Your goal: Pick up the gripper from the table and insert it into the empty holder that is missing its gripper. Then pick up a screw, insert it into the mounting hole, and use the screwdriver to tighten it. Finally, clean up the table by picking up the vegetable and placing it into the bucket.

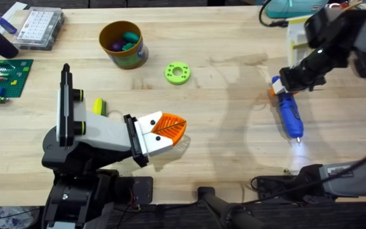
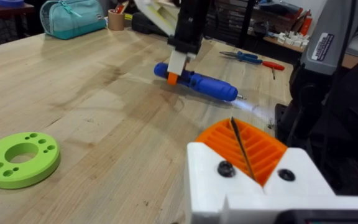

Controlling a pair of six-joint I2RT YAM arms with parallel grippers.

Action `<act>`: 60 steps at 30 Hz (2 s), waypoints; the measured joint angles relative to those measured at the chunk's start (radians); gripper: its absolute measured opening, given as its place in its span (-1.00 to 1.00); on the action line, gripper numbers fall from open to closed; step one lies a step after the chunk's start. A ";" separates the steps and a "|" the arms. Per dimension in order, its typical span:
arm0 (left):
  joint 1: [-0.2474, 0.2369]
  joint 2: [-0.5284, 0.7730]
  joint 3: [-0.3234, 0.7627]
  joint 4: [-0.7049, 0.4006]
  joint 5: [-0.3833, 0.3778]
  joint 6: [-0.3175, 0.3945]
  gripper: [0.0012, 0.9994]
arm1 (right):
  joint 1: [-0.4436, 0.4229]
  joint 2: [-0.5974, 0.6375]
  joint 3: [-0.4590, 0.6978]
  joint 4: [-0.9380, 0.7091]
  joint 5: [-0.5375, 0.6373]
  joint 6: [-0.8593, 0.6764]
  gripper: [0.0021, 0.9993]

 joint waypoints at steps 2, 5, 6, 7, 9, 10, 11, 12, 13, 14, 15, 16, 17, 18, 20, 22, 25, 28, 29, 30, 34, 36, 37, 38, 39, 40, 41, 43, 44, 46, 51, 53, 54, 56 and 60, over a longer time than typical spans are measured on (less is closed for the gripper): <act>0.000 0.000 0.000 0.001 0.002 0.000 -0.97 | 0.000 -0.018 0.002 0.003 0.001 0.000 -0.91; 0.000 0.000 0.000 0.000 0.003 0.000 -0.97 | 0.000 0.009 0.001 -0.003 0.001 0.000 -0.91; 0.000 0.000 0.000 0.000 0.003 0.000 -0.97 | 0.000 0.017 0.000 -0.007 0.001 0.000 -0.91; 0.000 0.000 0.000 0.000 0.003 0.000 -0.97 | 0.000 0.022 -0.001 -0.011 0.001 0.000 -0.91; 0.000 0.000 0.000 0.000 0.003 0.000 -0.97 | 0.000 0.024 -0.001 -0.022 0.001 0.001 -0.91; 0.000 0.000 0.000 0.000 0.003 0.000 -0.97 | 0.000 0.023 -0.001 -0.030 0.001 0.001 -0.91; 0.000 0.000 0.000 0.000 0.003 0.000 -0.97 | 0.000 0.023 -0.001 -0.038 0.001 0.003 -0.91; 0.000 0.000 0.000 0.000 0.003 0.000 -0.97 | 0.001 0.023 -0.001 -0.046 -0.001 0.004 -0.91; 0.000 0.000 0.000 0.000 0.003 0.000 -0.97 | 0.003 0.020 -0.001 -0.052 -0.005 0.004 -0.91; 0.000 0.000 0.000 0.000 0.003 0.000 -0.97 | 0.005 0.015 -0.001 -0.054 -0.007 0.003 -0.91; 0.000 0.000 0.000 0.000 0.003 0.000 -0.97 | 0.007 0.006 -0.001 -0.054 -0.009 0.000 -0.91; 0.000 0.000 0.000 0.000 0.003 0.000 -0.97 | 0.010 -0.007 -0.001 -0.053 -0.010 -0.001 -0.91; 0.000 0.000 0.000 0.000 0.003 0.000 -0.97 | 0.014 -0.025 -0.001 -0.053 -0.011 -0.003 -0.91; 0.000 0.000 0.000 0.000 0.003 0.000 -0.97 | 0.017 -0.045 -0.001 -0.055 -0.013 -0.004 -0.91; 0.000 0.000 0.000 0.000 0.003 0.000 -0.97 | 0.021 -0.084 -0.001 -0.067 -0.018 -0.004 -0.91; 0.000 0.000 0.000 0.000 0.003 0.000 -0.97 | 0.022 -0.121 0.000 -0.095 -0.018 -0.005 -0.91; 0.000 0.000 0.000 0.000 0.003 0.000 -0.97 | 0.022 -0.162 0.016 -0.148 -0.018 -0.005 -0.91; 0.000 0.000 0.000 0.000 0.003 0.000 -0.97 | 0.022 -0.186 0.067 -0.208 -0.018 -0.007 -0.91; 0.000 0.000 0.000 0.000 0.003 0.000 -0.97 | 0.022 -0.194 0.091 -0.228 -0.018 -0.008 -0.91; 0.000 0.000 0.000 0.000 0.003 0.000 -0.97 | 0.022 -0.201 0.116 -0.247 -0.019 -0.008 -0.91; 0.000 0.000 0.000 0.000 0.003 0.000 -0.97 | 0.022 -0.234 0.213 -0.308 -0.019 -0.008 -0.91; 0.000 0.000 0.000 0.000 0.003 0.000 -0.97 | 0.022 -0.260 0.251 -0.330 -0.020 -0.008 -0.91; 0.000 0.000 0.000 0.000 0.003 0.000 -0.97 | 0.022 -0.274 0.265 -0.335 -0.021 -0.008 -0.91; 0.000 0.000 0.000 0.000 0.003 0.000 -0.97 | 0.022 -0.289 0.276 -0.337 -0.022 -0.008 -0.91; 0.000 0.000 0.000 0.000 0.003 0.000 -0.97 | 0.022 -0.304 0.285 -0.337 -0.023 -0.008 -0.91; 0.000 0.000 0.000 0.000 0.003 0.000 -0.97 | 0.022 -0.321 0.293 -0.338 -0.027 -0.008 -0.91; 0.000 0.000 0.000 0.000 0.003 0.000 -0.97 | 0.022 -0.339 0.301 -0.340 -0.032 -0.008 -0.91; 0.000 0.000 0.000 0.000 0.003 0.000 -0.97 | 0.022 -0.381 0.316 -0.341 -0.049 -0.008 -0.91; 0.000 0.000 0.000 0.000 0.003 0.000 -0.97 | 0.022 -0.402 0.322 -0.340 -0.060 -0.008 -0.91; 0.000 0.000 0.000 0.000 0.003 0.000 -0.97 | 0.022 -0.446 0.331 -0.329 -0.094 -0.009 -0.91; 0.000 0.000 0.000 0.000 0.003 0.000 -0.97 | 0.022 -0.532 0.338 -0.306 -0.225 -0.008 -0.91; 0.000 0.000 0.000 0.000 0.003 0.000 -0.97 | 0.022 -0.559 0.338 -0.297 -0.282 -0.006 -0.91; 0.000 0.000 0.000 0.000 0.003 0.000 -0.97 | 0.022 -0.572 0.338 -0.288 -0.307 -0.004 -0.91; 0.000 0.000 0.000 0.000 0.003 0.000 -0.97 | 0.022 -0.598 0.338 -0.262 -0.353 0.002 -0.91; 0.000 0.000 0.000 0.000 0.003 0.001 -0.97 | 0.022 -0.655 0.338 -0.163 -0.434 0.020 -0.91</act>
